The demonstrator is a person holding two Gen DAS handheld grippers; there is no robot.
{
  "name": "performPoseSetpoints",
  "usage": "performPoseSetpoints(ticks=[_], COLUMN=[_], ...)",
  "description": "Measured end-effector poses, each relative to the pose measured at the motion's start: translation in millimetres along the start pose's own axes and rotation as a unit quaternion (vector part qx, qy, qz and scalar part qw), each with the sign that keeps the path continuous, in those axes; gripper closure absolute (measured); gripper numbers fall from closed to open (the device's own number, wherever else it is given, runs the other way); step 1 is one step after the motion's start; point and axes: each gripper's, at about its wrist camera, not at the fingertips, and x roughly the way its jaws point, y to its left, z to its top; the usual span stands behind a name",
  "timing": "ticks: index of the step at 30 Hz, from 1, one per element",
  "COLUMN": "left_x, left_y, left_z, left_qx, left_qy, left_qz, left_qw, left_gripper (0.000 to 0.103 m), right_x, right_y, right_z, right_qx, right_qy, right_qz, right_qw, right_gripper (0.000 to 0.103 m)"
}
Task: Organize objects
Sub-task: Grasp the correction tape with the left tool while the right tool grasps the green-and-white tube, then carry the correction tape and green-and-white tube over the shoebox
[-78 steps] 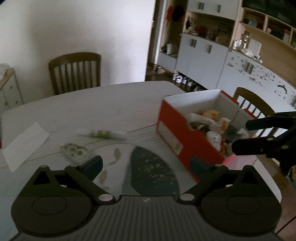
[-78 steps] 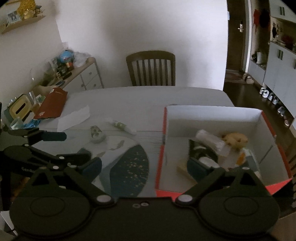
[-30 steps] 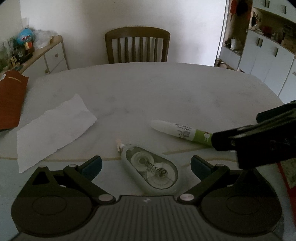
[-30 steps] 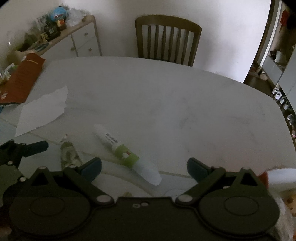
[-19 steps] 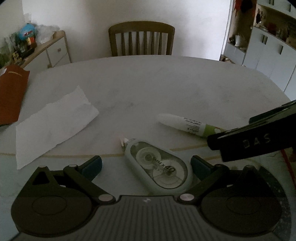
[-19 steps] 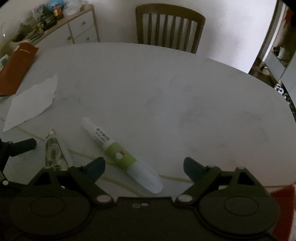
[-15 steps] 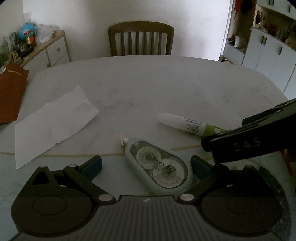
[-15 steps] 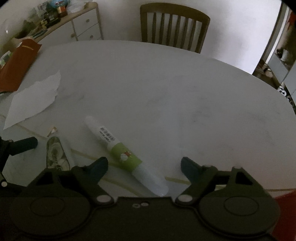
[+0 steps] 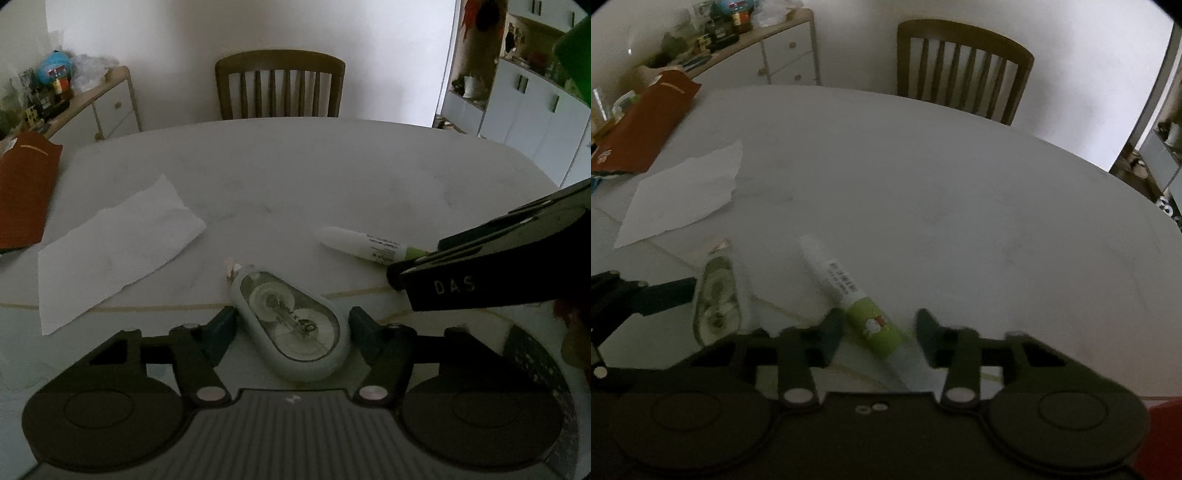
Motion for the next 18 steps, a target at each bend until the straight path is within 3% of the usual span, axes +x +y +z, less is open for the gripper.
performPoseSetpoints(ticks=[3, 11, 18], left_x=[-1.9, -13.1, -34.2], left_y=[3.4, 11.0, 13.3], left_z=[0.5, -8.6, -26.6], left_qx=[0.001, 0.001, -0.016], left_qy=[0.004, 0.008, 0.015], left_qz=[-0.006, -0.032, -0.064], left_qw=[1.0000, 0.9994, 0.9977], left_gripper=[0.042, 0.042, 0.042], right_x=[-5.6, -19.6, -42.8], right_y=[3.7, 2.2, -0.1], right_z=[-5.3, -24.6, -61.1], right_qx=[-0.003, 0.053, 0.120], right_qy=[0.001, 0.012, 0.026], right_qz=[0.002, 0.017, 0.048], right_qw=[1.000, 0.998, 0.991], right_gripper=[0.086, 0.087, 0.087])
